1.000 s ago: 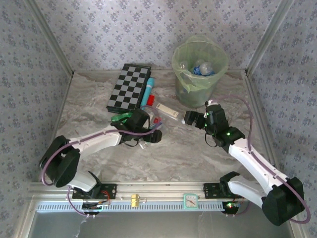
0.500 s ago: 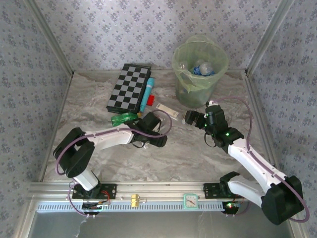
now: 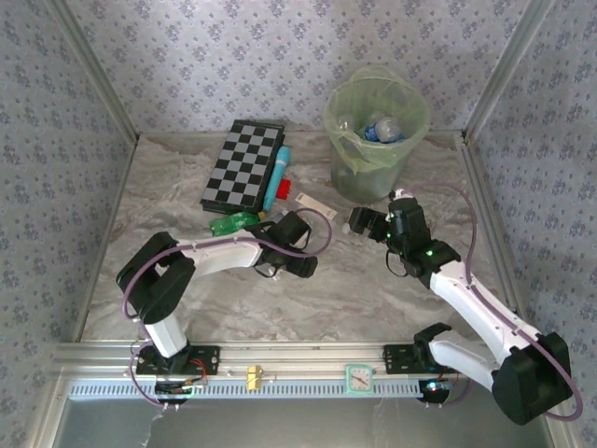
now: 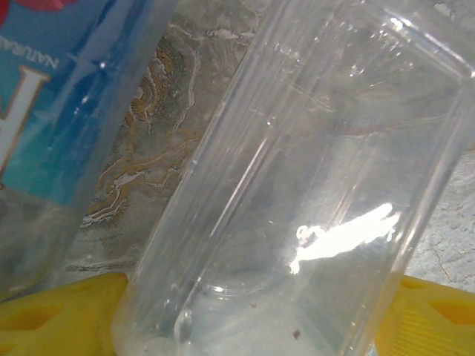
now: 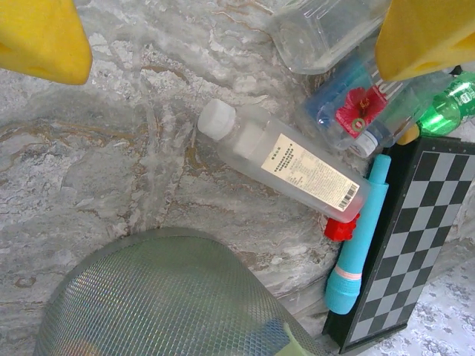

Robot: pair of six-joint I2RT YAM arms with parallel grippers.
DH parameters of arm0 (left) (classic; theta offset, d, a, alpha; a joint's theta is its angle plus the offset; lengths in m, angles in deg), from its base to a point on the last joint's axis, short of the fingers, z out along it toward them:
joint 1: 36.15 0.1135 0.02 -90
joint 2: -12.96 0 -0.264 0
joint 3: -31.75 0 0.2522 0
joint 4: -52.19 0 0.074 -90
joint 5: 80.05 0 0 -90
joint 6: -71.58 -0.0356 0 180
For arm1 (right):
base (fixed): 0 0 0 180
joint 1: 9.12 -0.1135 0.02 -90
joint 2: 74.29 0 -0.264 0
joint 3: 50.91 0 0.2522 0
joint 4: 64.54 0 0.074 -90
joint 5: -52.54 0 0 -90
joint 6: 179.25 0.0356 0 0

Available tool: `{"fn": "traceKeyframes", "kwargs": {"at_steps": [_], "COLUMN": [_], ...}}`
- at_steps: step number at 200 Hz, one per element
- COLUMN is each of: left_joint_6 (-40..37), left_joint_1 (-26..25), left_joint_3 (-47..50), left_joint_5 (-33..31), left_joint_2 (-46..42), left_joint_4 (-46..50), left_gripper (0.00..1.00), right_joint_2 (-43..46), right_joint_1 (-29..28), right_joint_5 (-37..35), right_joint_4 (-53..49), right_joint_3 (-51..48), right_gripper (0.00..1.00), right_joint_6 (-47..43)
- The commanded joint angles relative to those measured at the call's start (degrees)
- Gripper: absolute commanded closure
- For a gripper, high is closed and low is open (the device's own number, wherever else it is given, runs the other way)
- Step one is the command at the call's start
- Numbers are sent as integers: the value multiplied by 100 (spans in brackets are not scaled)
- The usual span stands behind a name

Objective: Put the plastic bottles in the bin

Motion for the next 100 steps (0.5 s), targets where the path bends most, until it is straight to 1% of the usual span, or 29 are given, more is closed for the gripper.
{"fn": "traceKeyframes", "kwargs": {"at_steps": [1,51,73,100], "left_joint_6": [-60,-31,-24,7], "left_joint_1": [-37,-50,-48,-51], "left_joint_3": [-156,-131,-62,98], "left_joint_5": [95,166,230,254], "left_joint_2": [115,183,116,-40], "left_joint_4": [27,-34,-161,-384], "left_gripper": [22,36,45,50], "right_joint_2": [112,135,142,140], "right_joint_1": [41,43,46,52], "right_joint_5": [27,24,57,116], "right_joint_4": [-52,-79,-69,-34], "right_joint_3": [-29,-62,-67,-70], "right_gripper": [0,0,0,0], "right_joint_6": [-72,-75,-53,-33]}}
